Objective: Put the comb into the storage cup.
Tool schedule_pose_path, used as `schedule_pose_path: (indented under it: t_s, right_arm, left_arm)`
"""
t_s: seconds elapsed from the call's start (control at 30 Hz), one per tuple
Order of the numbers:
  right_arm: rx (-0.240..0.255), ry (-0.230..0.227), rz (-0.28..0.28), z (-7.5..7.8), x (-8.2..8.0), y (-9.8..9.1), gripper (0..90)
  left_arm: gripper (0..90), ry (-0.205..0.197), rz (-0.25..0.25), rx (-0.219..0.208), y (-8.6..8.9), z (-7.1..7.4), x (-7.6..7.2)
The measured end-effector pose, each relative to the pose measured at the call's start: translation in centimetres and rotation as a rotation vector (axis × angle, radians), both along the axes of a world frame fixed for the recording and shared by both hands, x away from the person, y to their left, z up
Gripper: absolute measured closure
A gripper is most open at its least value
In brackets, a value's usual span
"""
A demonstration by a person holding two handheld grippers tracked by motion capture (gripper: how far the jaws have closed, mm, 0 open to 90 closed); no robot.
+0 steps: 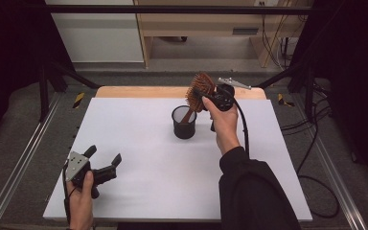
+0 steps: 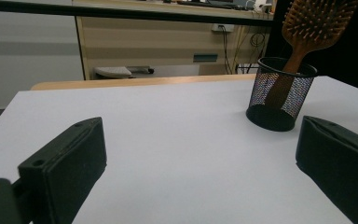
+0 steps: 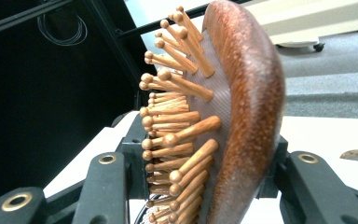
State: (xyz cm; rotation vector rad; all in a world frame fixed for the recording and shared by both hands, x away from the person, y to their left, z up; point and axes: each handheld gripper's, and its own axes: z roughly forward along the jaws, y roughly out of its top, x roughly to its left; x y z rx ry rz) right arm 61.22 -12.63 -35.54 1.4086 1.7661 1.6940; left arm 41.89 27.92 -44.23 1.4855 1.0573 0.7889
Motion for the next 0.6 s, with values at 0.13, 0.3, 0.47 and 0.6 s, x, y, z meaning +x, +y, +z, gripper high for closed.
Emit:
schedule_pose_path:
  t_s: [0.13,0.3,0.47,0.6]
  right_arm:
    - [0.011,0.01,-0.002,-0.24,0.1,-0.11,51.5]
    - [0.023,0.025,0.003,-0.43,0.24,-0.02,51.3]
    - [0.027,0.032,0.011,-0.66,0.35,0.15,51.3]
    - [0.032,0.036,0.013,-0.76,0.41,0.26,51.3]
  left_arm:
    - [1.7,0.0,-0.002,0.0,-0.03,0.0,0.0]
    - [1.7,0.002,-0.002,-0.001,0.0,-0.01,0.01]
    - [1.8,0.001,-0.003,0.0,0.0,0.0,-0.01]
    - [1.8,0.002,-0.003,-0.001,0.0,-0.01,0.01]
